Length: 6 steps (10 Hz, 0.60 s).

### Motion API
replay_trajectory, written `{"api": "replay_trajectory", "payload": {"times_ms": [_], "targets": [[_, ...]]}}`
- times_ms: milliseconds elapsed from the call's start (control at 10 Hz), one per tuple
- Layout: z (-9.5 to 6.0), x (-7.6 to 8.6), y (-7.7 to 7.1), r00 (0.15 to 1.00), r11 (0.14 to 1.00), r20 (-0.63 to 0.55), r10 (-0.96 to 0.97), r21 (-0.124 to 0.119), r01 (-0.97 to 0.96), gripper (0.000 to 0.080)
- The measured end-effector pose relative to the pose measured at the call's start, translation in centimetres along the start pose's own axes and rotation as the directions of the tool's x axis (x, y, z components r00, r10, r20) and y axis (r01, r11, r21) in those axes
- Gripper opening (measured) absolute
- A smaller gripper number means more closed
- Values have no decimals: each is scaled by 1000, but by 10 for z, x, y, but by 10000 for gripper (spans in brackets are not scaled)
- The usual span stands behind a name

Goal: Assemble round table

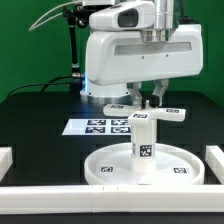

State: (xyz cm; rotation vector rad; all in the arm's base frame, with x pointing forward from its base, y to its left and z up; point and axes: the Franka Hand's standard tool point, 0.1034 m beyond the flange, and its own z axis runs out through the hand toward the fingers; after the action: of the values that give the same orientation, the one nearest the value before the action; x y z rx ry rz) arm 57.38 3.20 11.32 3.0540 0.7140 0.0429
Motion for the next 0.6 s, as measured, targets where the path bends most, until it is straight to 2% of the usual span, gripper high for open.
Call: {"api": "replay_trajectory", "payload": {"times_ms": [100, 200, 300, 600], "targets": [[0, 0, 0, 1000, 1000, 0, 0, 0, 0, 415], [0, 0, 0, 1000, 1000, 1, 1, 0, -1, 415], [0, -1, 1, 1000, 1000, 1, 2, 0, -2, 605], [-2, -3, 10, 1000, 1000, 9, -28, 8, 28, 646]]}}
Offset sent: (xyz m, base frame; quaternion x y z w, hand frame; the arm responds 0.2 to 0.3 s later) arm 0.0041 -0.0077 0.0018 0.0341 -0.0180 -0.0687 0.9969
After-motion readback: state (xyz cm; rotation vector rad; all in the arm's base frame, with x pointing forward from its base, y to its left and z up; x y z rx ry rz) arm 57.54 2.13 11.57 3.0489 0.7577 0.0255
